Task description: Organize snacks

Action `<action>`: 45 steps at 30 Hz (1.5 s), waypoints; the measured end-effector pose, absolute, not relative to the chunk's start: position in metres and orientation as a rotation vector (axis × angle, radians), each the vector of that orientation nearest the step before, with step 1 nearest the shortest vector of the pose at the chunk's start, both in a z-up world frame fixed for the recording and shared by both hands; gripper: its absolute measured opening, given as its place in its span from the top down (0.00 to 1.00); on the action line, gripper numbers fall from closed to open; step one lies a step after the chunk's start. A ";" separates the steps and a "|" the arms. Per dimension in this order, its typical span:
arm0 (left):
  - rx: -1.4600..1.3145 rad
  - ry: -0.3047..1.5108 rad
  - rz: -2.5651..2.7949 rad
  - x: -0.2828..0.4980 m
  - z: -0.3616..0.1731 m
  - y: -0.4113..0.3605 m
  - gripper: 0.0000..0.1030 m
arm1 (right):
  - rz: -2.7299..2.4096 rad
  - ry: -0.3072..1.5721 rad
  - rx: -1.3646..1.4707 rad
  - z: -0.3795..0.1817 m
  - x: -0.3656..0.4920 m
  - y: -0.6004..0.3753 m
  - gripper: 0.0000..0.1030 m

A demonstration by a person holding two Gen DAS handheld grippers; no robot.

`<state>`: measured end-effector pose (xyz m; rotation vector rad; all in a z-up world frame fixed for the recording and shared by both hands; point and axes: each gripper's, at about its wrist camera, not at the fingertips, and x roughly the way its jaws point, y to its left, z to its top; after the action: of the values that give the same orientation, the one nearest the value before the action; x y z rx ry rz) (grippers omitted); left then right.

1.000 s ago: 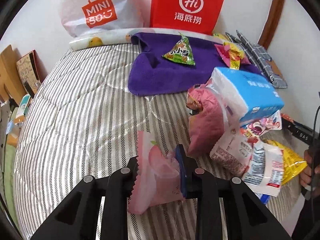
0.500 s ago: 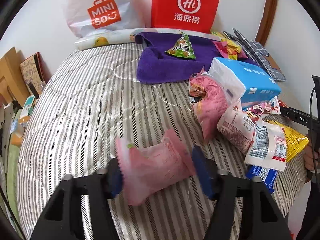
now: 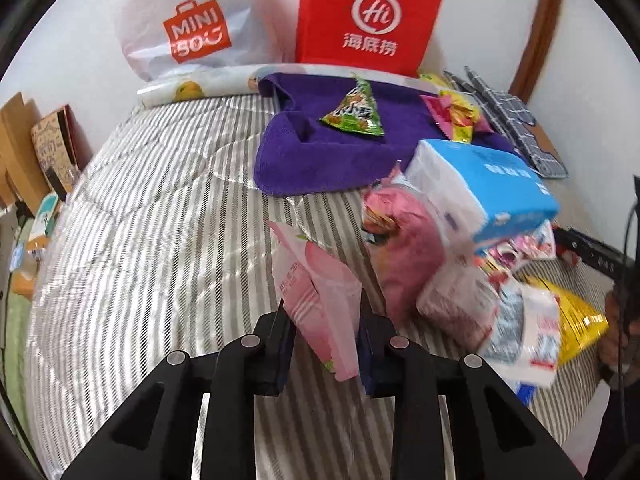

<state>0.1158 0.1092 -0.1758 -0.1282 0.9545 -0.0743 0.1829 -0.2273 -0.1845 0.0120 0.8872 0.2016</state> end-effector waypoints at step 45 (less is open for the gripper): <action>-0.198 0.912 -0.034 0.118 -0.176 0.119 0.76 | 0.142 0.885 0.000 -0.183 0.184 -0.227 0.60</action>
<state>0.1179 0.1189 -0.1760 -0.1981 0.9119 -0.0336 0.1835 -0.2270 -0.1832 0.0001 0.8849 0.1423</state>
